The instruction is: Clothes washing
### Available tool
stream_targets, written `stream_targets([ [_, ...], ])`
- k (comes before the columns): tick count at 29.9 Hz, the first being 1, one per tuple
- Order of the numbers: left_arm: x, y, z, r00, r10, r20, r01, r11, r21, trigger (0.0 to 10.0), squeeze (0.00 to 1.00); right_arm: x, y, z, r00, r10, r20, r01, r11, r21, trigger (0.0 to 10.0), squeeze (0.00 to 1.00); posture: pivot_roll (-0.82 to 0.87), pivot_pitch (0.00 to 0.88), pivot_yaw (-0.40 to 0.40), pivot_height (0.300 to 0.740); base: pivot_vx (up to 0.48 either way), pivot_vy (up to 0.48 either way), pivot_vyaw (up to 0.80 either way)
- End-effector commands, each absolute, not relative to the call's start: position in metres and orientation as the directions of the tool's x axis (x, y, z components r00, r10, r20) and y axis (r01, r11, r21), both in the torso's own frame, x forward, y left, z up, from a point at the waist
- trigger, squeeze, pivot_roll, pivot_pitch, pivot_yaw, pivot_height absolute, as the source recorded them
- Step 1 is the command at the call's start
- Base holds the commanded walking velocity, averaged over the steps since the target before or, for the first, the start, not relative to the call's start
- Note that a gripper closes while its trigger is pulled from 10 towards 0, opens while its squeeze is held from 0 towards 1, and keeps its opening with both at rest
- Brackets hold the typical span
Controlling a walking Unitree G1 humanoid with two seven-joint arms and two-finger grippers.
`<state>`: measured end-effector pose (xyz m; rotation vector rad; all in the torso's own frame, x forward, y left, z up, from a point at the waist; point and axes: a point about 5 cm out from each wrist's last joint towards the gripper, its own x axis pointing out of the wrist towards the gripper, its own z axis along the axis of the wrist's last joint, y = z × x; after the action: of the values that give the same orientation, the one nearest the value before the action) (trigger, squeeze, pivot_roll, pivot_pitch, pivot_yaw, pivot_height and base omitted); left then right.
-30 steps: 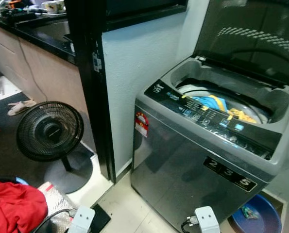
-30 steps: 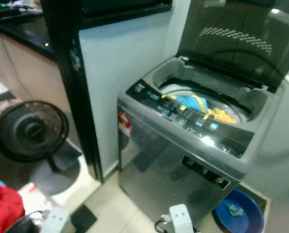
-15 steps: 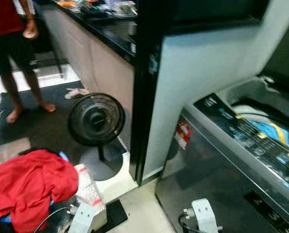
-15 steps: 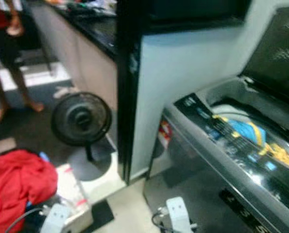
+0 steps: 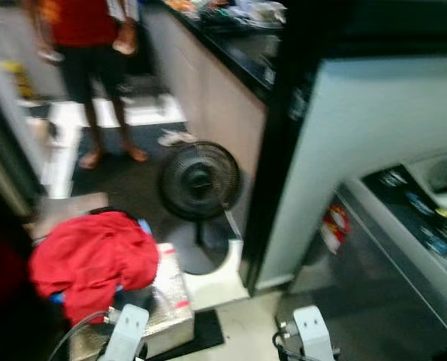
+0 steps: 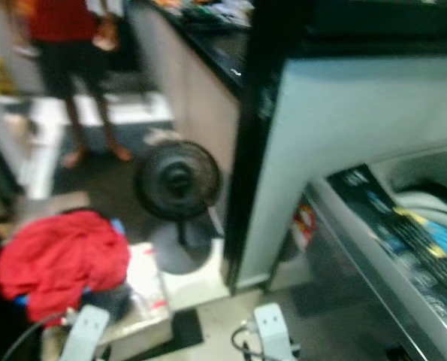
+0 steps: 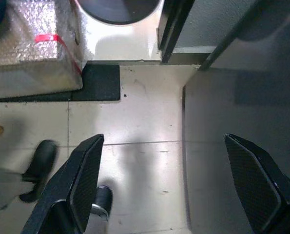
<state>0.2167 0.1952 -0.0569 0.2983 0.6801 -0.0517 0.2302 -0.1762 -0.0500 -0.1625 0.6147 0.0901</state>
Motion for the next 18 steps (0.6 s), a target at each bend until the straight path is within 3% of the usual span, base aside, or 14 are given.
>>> stream_targets([
  [1, 0.216, 0.192, -0.058, 0.771, 0.044, -0.636, 0.149, 0.958, 0.247, 10.0, 0.00, 0.228, -0.178, -0.052, 0.807, 0.028, -0.590, -0.123, 0.985, -0.122, 10.0, 0.00, 0.02, 0.010, -0.027, 0.740, 0.000, 0.000, 0.80],
  [18, 0.219, 0.192, -0.056, 0.785, 0.052, -0.617, 0.131, 0.960, 0.247, 10.0, 0.00, 0.240, -0.168, -0.043, 0.840, 0.068, -0.538, -0.131, 0.988, -0.079, 10.0, 0.00, 0.02, 0.017, -0.027, 0.740, 0.000, 0.000, 0.80],
])
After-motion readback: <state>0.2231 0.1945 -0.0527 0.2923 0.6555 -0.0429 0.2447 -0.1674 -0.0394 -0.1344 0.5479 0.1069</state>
